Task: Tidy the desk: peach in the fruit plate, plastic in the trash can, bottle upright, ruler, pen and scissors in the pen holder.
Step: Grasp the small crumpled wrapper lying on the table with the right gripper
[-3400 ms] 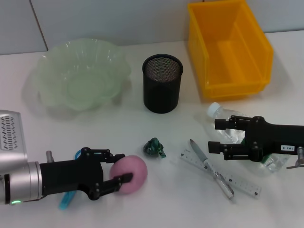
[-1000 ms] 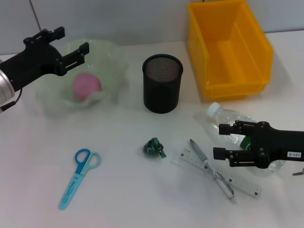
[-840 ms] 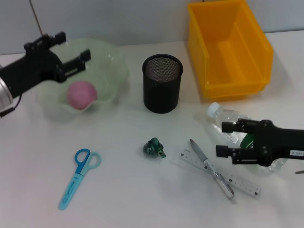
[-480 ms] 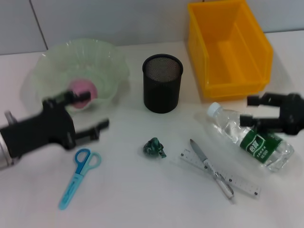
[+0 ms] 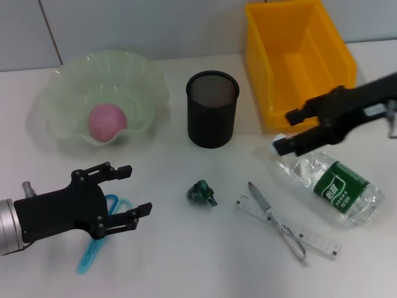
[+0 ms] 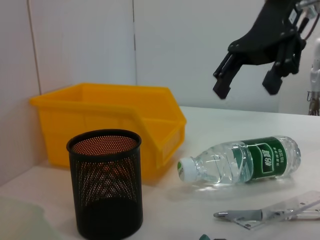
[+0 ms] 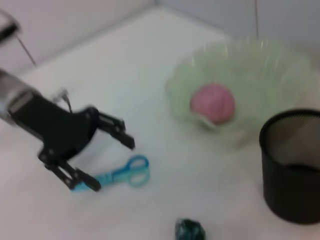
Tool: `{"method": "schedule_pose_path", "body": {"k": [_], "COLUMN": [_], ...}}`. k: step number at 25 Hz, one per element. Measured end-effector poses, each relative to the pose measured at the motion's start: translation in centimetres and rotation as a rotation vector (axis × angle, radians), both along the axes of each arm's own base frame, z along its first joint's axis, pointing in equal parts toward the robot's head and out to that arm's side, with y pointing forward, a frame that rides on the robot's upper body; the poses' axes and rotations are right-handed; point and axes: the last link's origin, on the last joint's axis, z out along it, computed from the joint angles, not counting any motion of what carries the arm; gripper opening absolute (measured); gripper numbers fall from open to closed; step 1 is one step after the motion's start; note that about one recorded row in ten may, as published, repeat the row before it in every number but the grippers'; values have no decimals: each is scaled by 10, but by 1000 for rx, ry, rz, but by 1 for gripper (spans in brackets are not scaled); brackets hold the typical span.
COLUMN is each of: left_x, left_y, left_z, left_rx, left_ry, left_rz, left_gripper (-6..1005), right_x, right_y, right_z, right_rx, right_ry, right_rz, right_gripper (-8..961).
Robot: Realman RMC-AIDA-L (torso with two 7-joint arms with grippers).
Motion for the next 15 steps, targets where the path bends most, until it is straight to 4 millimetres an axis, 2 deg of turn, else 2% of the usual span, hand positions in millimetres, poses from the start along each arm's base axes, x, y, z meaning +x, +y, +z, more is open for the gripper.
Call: {"method": "schedule_pose_path", "body": {"k": [8, 12, 15], "left_x": [2, 2, 2], "left_y": [2, 2, 2], "left_z": [-1, -1, -1], "left_rx": [-8, -16, -17], "left_ry": [1, 4, 5], "left_rz": [0, 2, 2], "left_gripper": [796, 796, 796], "right_x": [-50, -62, -64], "right_y": [23, 26, 26], "right_z": [-30, -53, -71], "right_rx": [-61, -115, -141], "right_ry": [-265, -354, -400], "right_rz": [-67, -69, -59], "right_gripper": [722, 720, 718]}}
